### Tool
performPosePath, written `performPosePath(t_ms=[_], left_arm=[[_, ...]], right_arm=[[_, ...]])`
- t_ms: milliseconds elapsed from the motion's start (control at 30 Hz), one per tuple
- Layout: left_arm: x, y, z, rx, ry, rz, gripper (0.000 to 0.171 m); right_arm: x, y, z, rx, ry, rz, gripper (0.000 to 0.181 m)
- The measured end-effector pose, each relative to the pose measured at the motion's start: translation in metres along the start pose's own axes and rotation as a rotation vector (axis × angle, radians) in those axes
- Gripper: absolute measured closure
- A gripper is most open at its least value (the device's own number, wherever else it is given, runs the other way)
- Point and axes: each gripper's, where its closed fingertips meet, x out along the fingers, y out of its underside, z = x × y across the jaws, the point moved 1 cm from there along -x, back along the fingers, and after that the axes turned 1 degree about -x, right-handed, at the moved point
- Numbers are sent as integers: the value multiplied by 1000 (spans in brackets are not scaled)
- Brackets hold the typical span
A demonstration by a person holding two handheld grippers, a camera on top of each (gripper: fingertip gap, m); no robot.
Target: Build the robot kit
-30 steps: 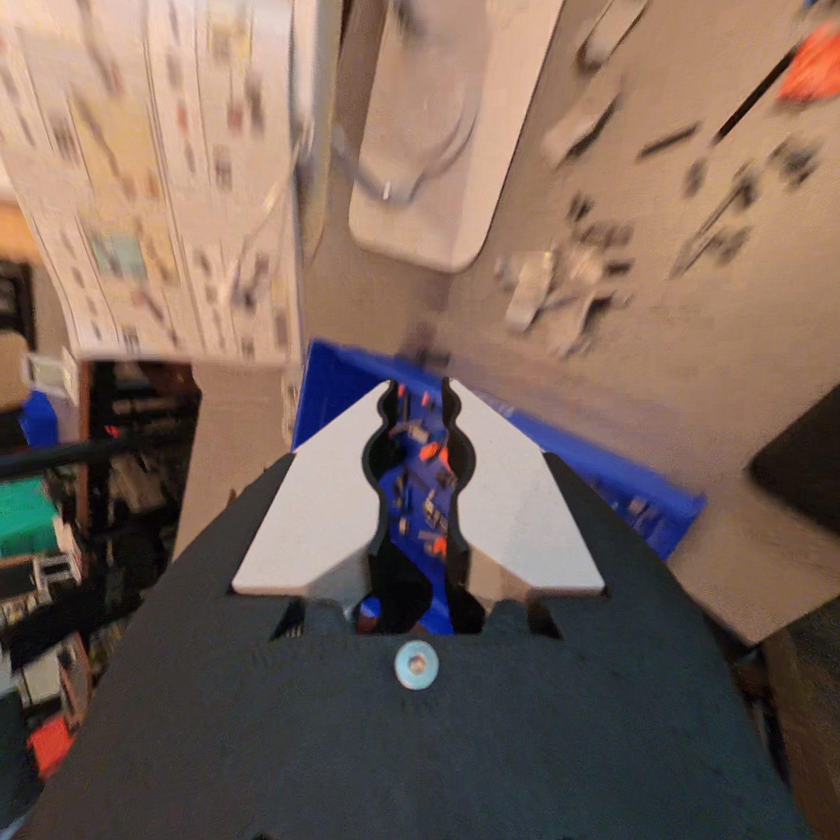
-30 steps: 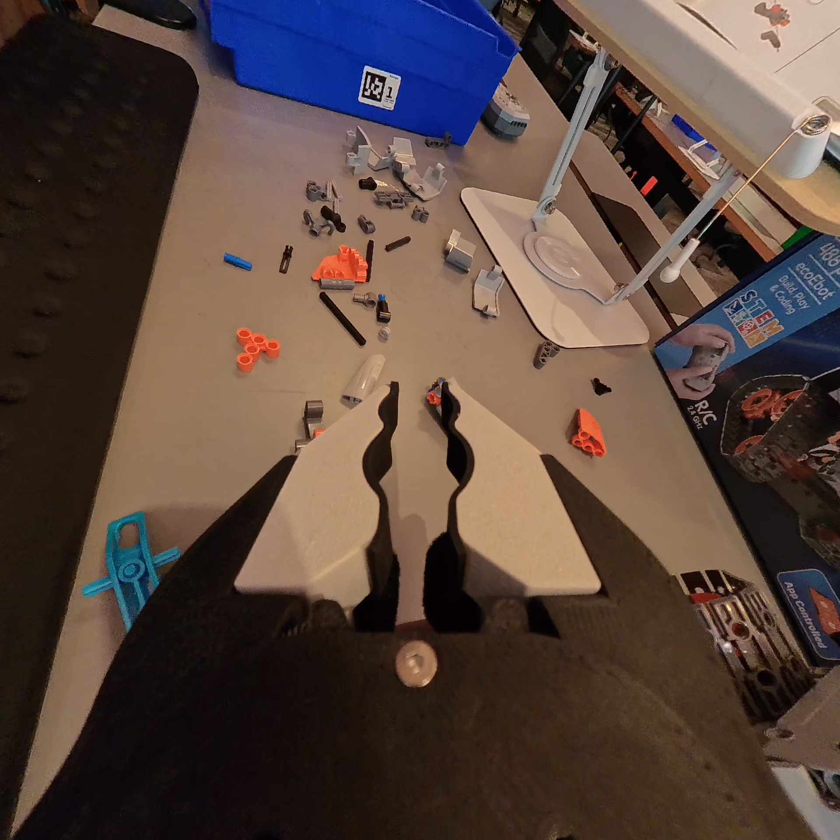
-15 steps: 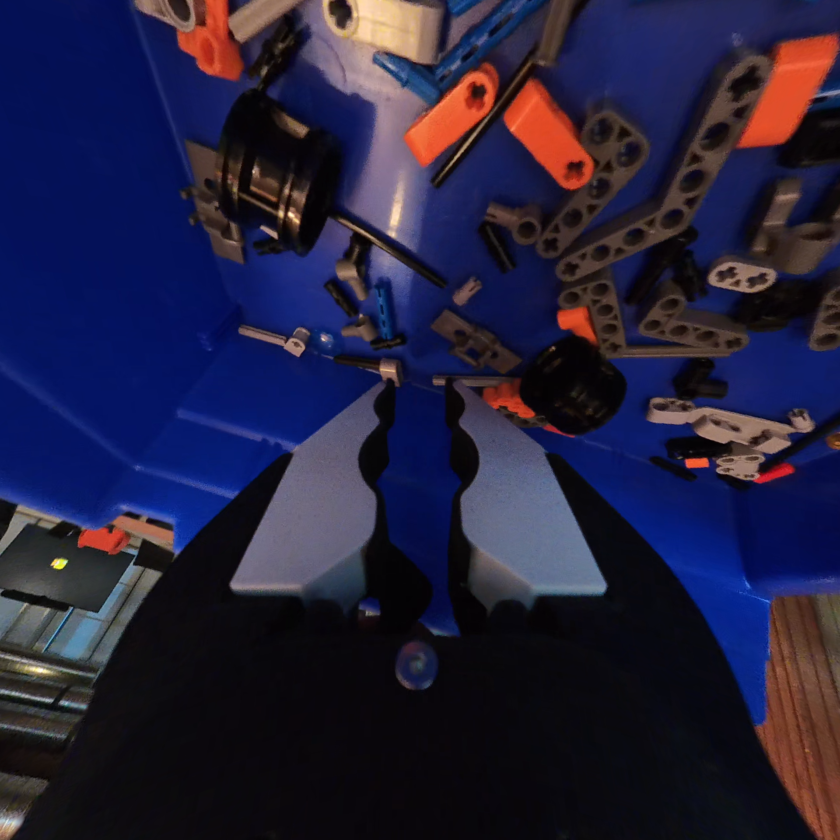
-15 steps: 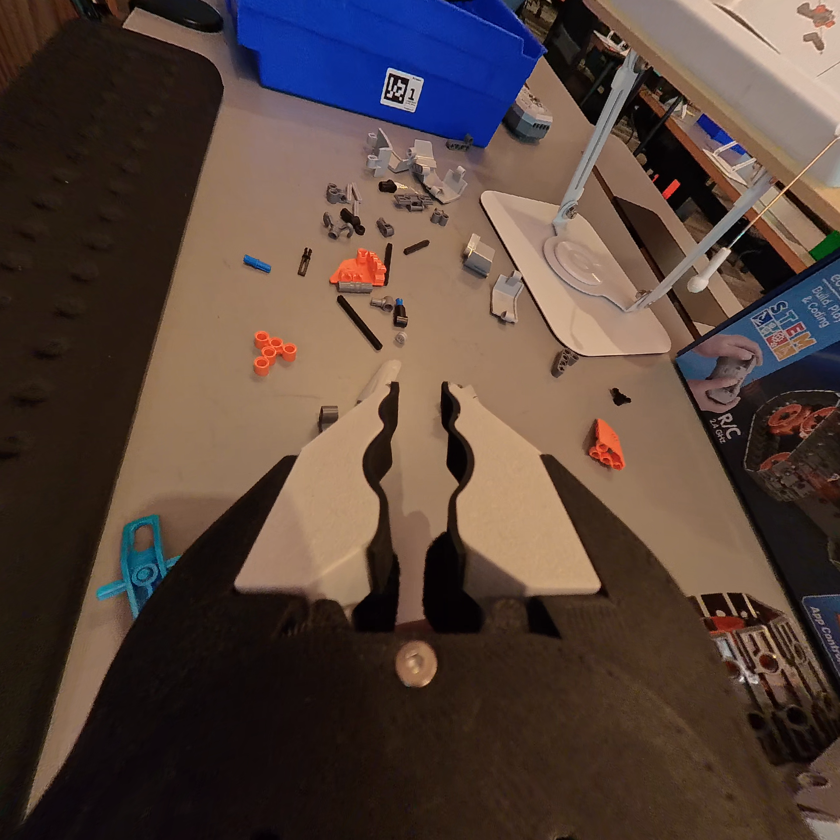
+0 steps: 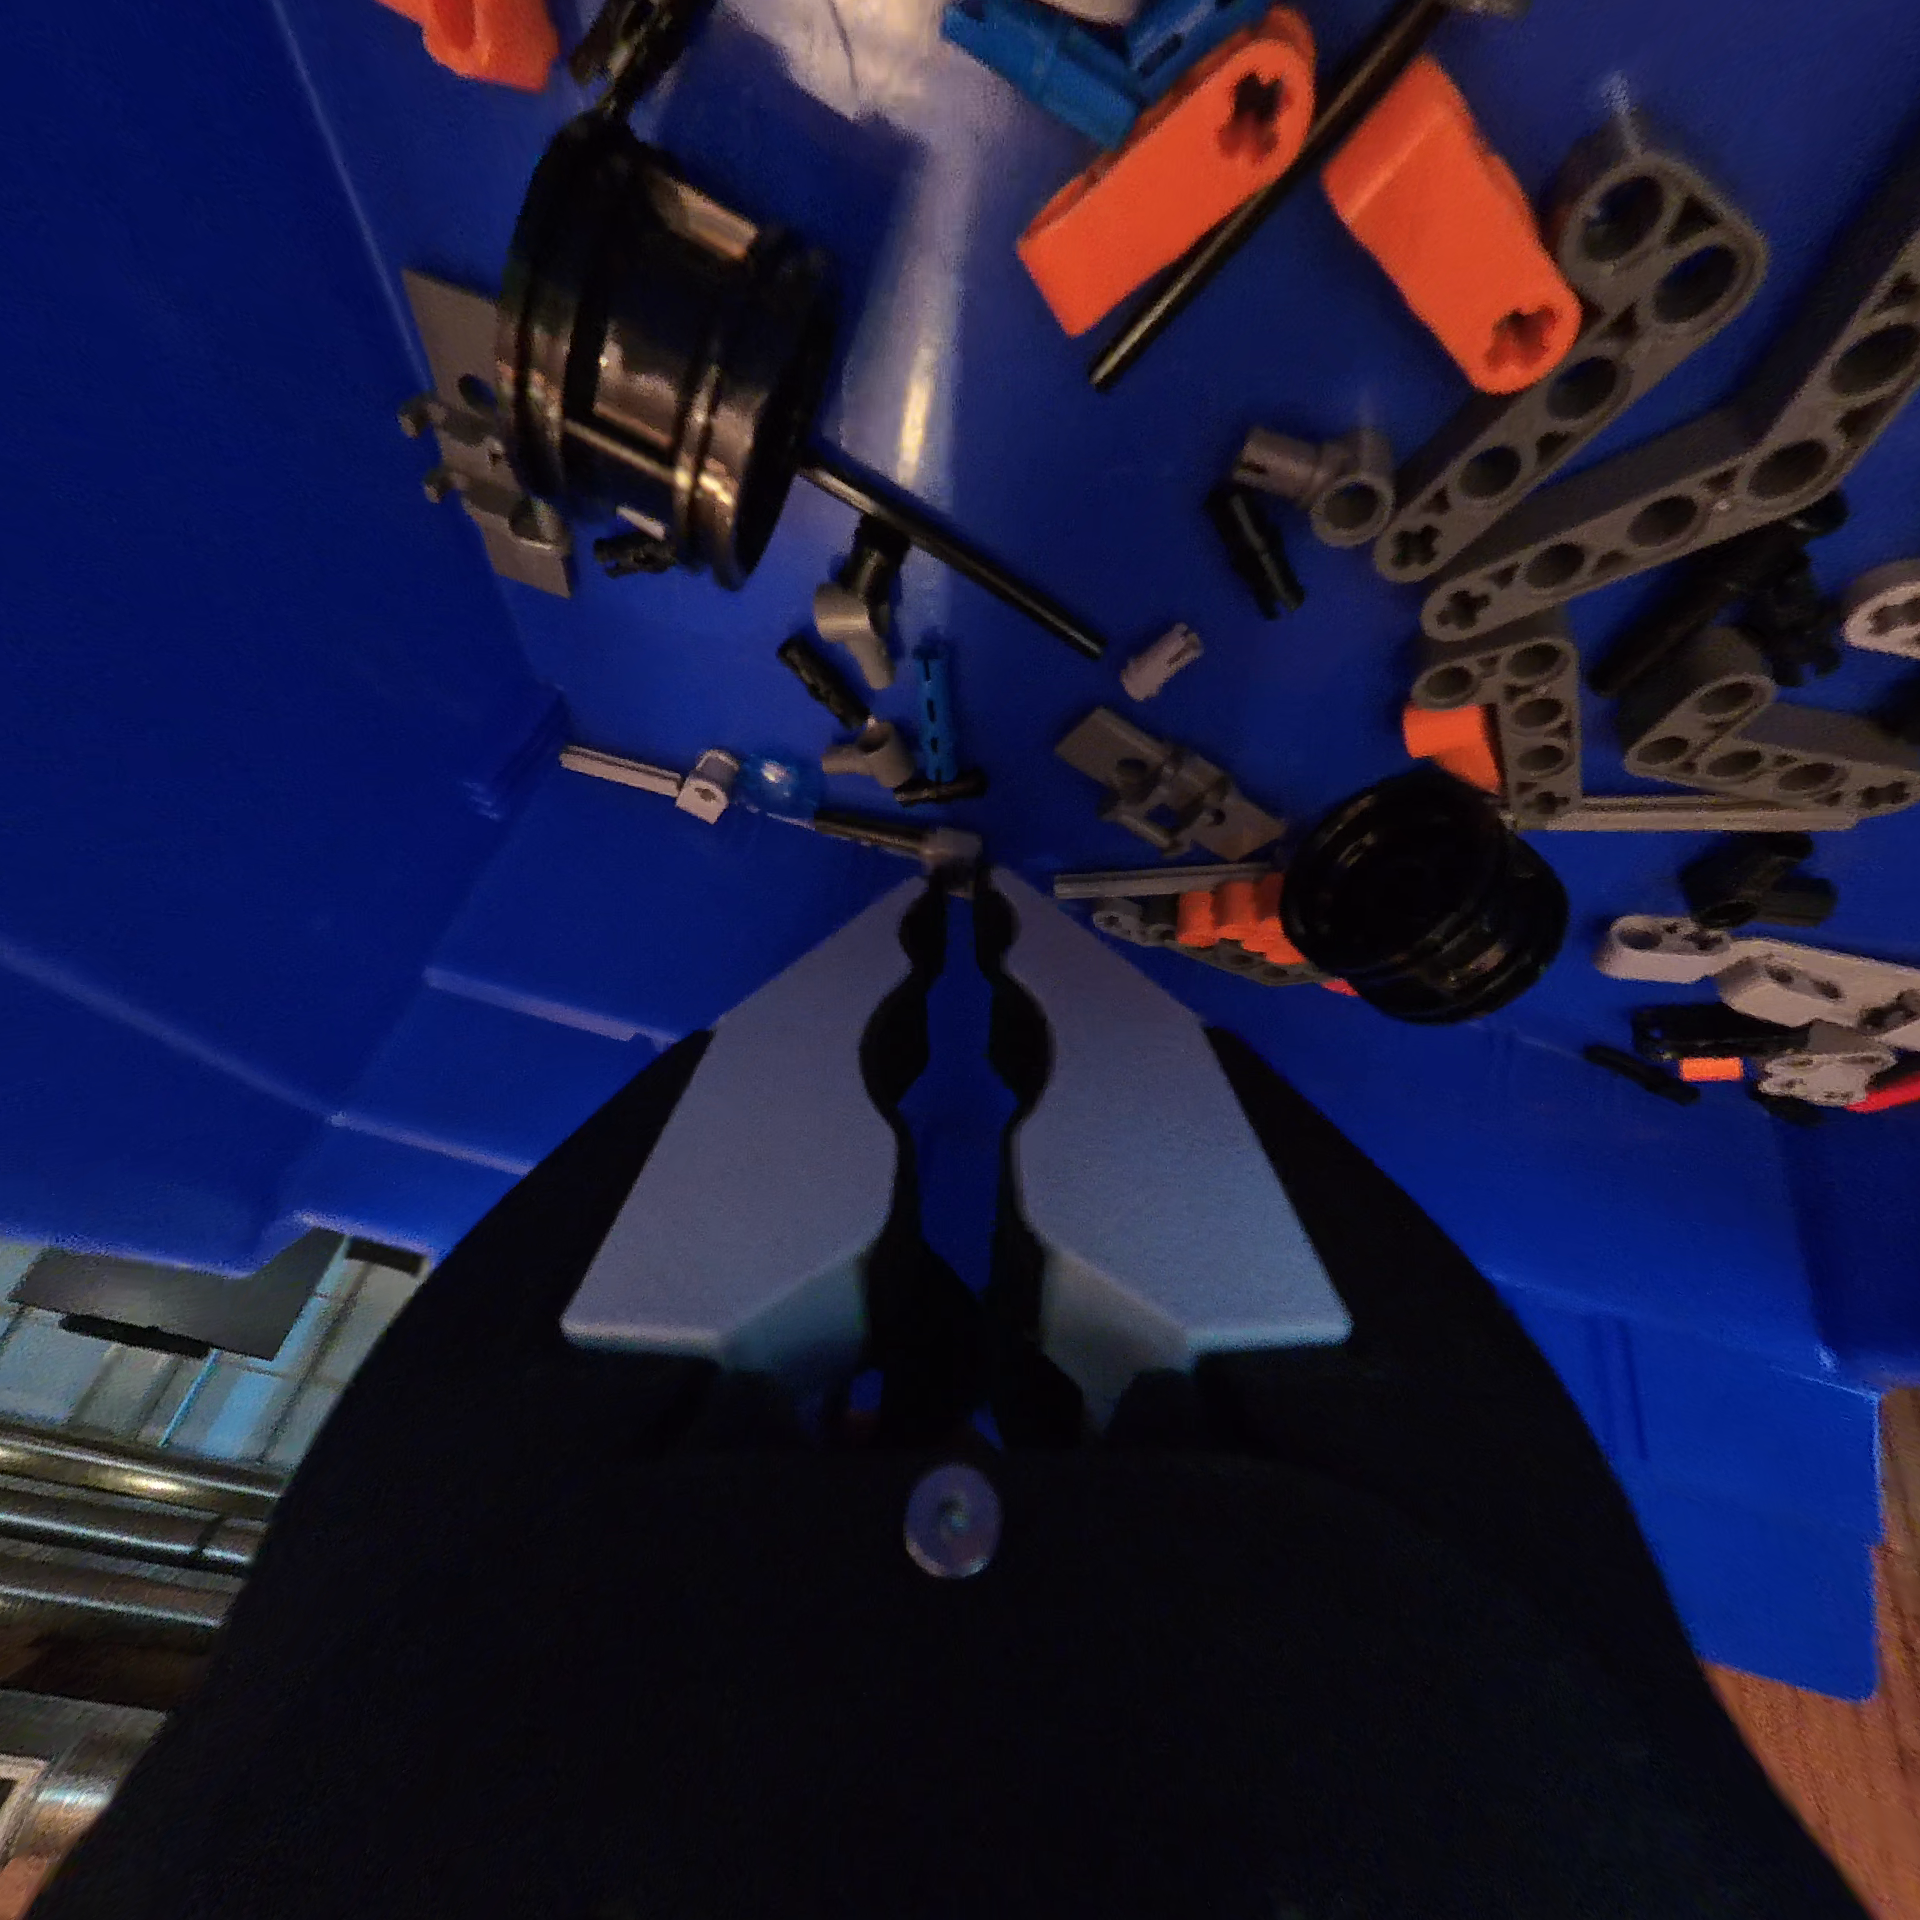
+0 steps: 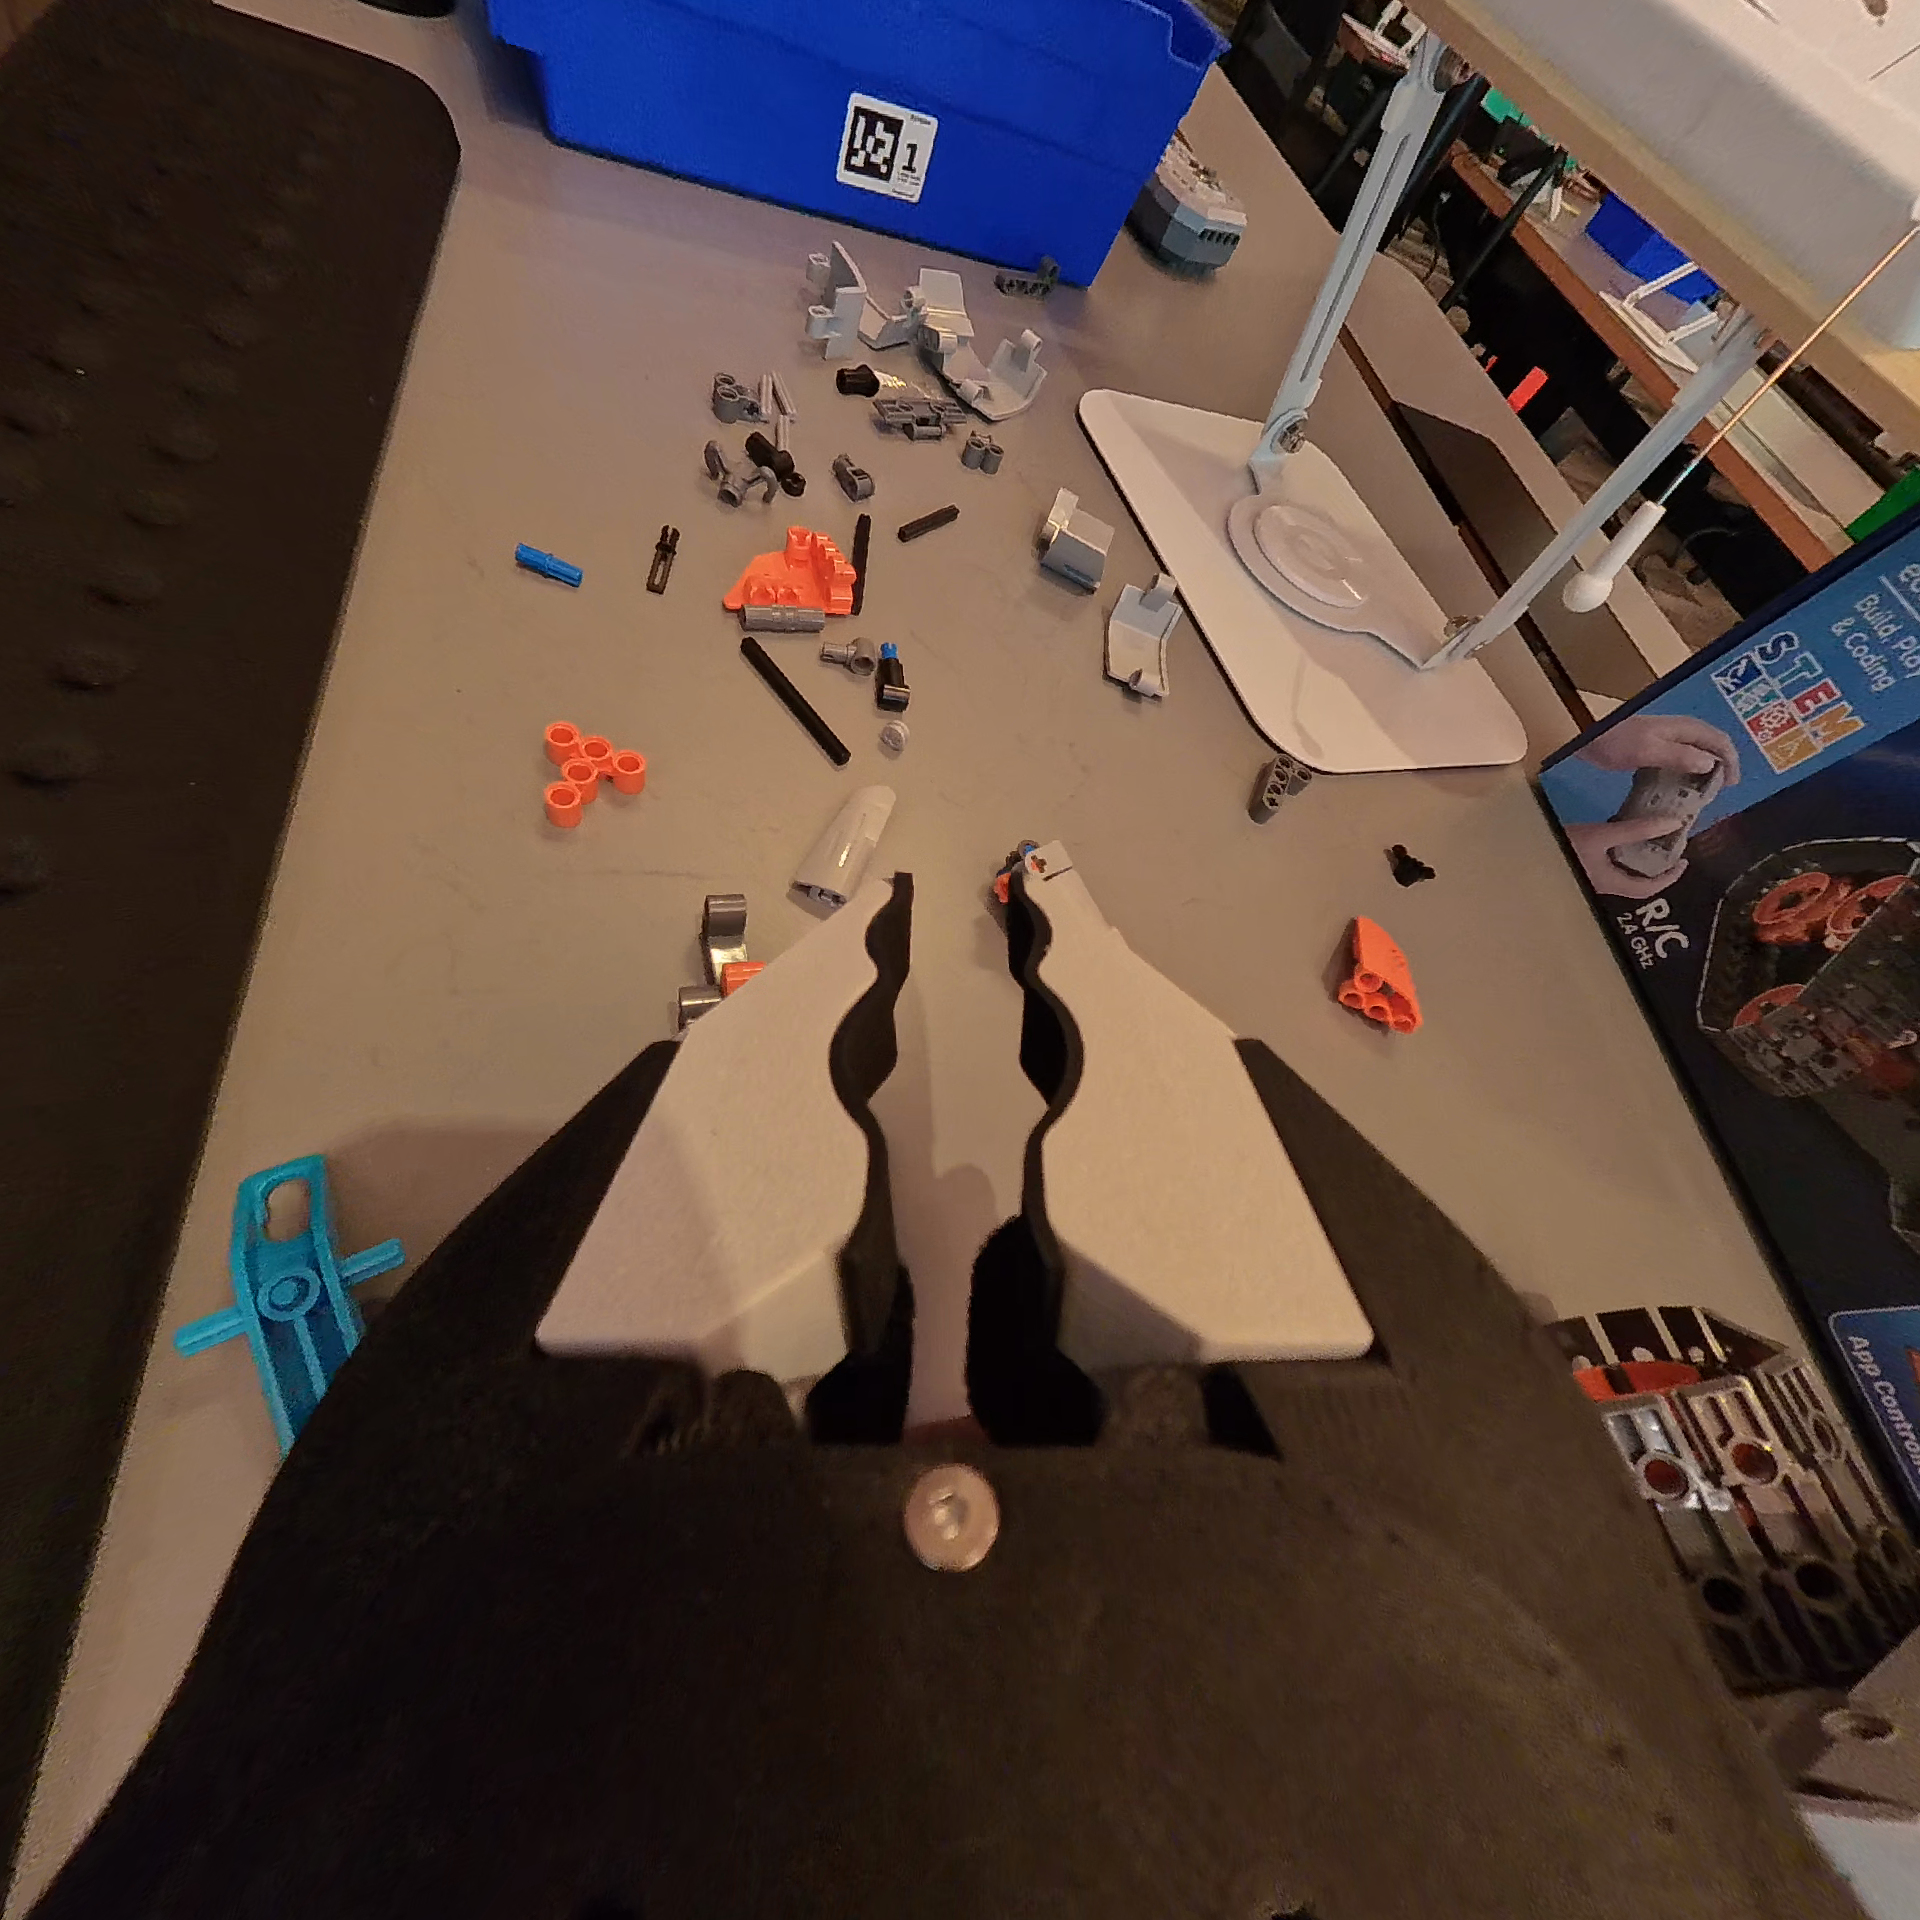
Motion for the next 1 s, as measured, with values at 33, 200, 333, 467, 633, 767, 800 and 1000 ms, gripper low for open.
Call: performPosePath(t_ms=[33,200,333,467,633,767,800,1000], left_arm=[[-2,2,0,3,-2,-11,171],[-26,-1,-2,-46,30,-168,171],[-32,0,7,-93,6,-201,171],[-11,4,8,-51,-11,-75,143],[4,2,1,-23,36,21,148],[7,1,3,-7,42,23,165],[7,1,3,-5,43,13,165],[-12,-1,-1,-15,30,-75,165]], right_arm=[[0,0,0,1,0,1,165],[0,2,-1,3,0,3,165],[-1,2,-1,6,-4,2,165],[-1,2,1,0,-6,6,165],[-1,2,1,3,-7,2,165],[-1,3,2,2,-13,4,165],[-1,3,1,3,-13,3,165],[-3,3,0,10,-11,-1,165]])
